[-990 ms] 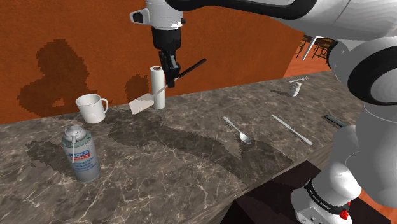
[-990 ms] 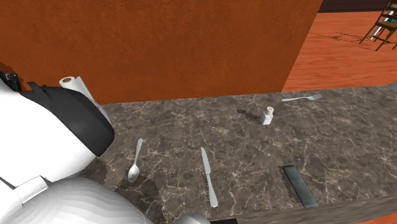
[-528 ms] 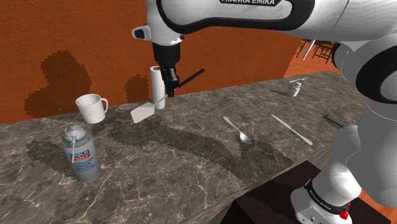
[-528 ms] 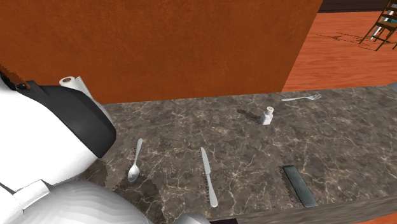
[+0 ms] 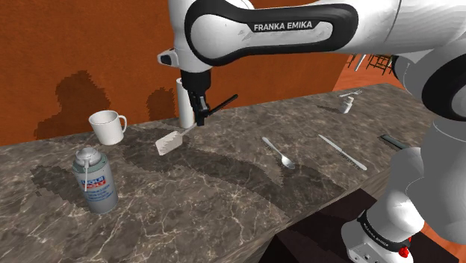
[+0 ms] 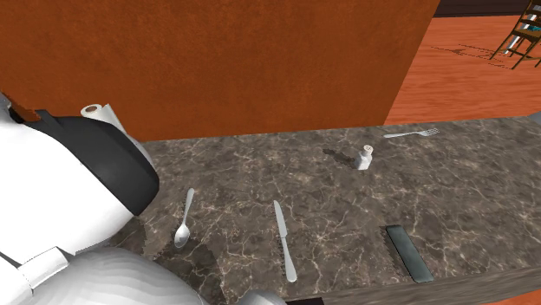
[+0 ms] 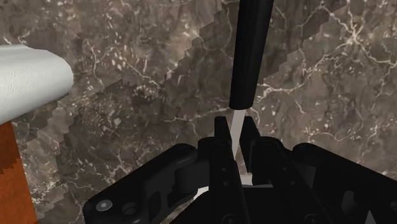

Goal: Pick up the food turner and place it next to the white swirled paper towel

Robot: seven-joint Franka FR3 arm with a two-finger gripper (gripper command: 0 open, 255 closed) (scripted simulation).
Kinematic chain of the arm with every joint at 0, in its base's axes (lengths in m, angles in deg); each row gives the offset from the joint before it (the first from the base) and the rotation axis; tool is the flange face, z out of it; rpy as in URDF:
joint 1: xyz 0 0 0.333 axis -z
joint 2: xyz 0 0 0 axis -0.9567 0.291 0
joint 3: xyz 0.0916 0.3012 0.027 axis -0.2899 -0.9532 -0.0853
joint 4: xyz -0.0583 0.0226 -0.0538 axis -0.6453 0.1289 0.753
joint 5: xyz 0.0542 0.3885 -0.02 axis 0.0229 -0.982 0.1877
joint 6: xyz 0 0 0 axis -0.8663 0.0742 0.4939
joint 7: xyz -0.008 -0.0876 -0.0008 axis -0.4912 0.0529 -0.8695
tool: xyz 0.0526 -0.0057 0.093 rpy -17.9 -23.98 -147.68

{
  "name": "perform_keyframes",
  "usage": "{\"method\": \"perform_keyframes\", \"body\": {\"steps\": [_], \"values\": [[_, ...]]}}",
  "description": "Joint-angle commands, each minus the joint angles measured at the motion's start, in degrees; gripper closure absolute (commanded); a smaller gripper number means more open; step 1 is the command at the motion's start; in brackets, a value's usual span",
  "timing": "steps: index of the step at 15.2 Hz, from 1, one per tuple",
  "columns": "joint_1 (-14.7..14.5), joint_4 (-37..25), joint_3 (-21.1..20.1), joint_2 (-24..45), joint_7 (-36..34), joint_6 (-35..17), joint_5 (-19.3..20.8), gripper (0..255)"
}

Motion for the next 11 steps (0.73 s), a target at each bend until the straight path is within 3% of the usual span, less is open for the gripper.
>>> {"method": "perform_keyframes", "body": {"steps": [1, 11], "values": [[0.0, 1.7, 0.0, -0.1, 0.0, -1.6, 0.0, 255], [-0.1, 8.4, -0.1, 0.6, -0.2, -9.0, 0.0, 255]]}}
